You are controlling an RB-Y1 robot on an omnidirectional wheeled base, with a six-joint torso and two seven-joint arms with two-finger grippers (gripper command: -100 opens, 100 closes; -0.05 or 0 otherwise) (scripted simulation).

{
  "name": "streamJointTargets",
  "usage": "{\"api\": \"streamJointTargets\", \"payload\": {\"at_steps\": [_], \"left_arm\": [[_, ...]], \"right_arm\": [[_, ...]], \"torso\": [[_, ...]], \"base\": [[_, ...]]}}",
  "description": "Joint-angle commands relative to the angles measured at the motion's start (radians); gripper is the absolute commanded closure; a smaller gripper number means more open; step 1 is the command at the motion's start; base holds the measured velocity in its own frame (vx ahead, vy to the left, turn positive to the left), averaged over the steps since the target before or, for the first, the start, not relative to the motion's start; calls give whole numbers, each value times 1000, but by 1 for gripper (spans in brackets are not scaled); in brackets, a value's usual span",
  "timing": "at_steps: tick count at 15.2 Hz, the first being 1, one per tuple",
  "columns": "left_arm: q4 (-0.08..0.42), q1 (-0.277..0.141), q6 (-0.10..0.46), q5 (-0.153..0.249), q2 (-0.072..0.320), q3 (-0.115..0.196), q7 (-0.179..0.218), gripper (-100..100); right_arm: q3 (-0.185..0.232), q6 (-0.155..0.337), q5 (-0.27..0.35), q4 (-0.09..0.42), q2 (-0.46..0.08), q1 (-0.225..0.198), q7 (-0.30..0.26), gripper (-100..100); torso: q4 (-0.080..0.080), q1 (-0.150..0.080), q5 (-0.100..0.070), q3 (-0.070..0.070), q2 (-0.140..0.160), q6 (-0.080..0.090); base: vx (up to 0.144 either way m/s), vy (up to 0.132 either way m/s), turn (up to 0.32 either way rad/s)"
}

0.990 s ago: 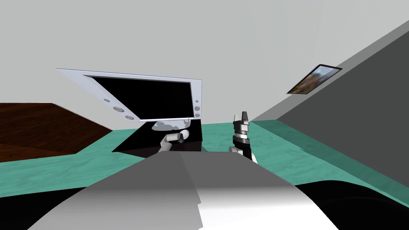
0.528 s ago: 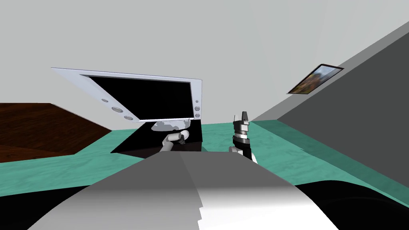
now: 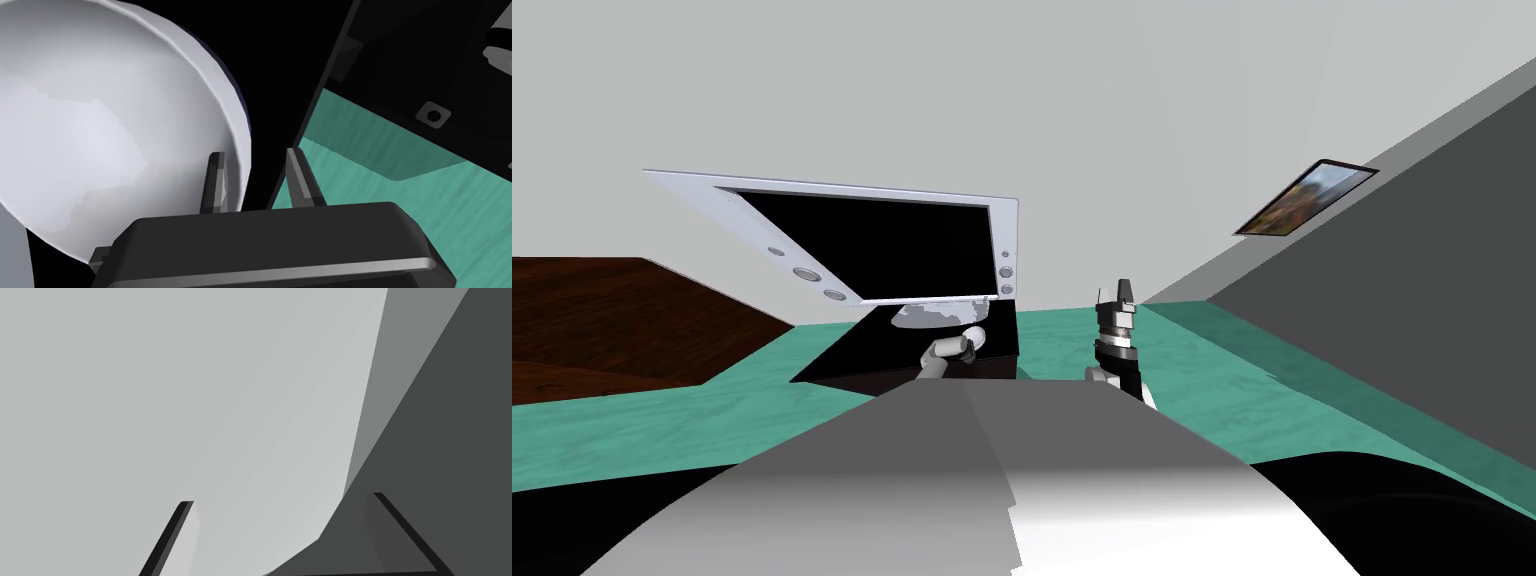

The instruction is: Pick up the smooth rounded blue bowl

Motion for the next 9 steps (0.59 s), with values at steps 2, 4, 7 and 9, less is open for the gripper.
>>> {"api": "streamJointTargets", "payload": {"at_steps": [2,4,7,9], "left_arm": [[-2,-2,-1,0,1,0,-1,100],[-30,2,34,3,6,1,5,100],[-66,0,72,6,14,1,12,100],[-62,1,66,6,13,1,10,100]], "right_arm": [[0,0,0,0,0,0,0,0],[0,0,0,0,0,0,0,0],[0,0,0,0,0,0,0,0],[0,0,0,0,0,0,0,0]], "torso": [[-2,0,2,-1,1,-1],[-1,1,2,-1,0,-1],[0,2,2,0,0,-1],[0,2,1,0,0,-2]], "base": [[-3,-1,-2],[4,4,-14],[-4,4,-13],[0,0,0]]}}
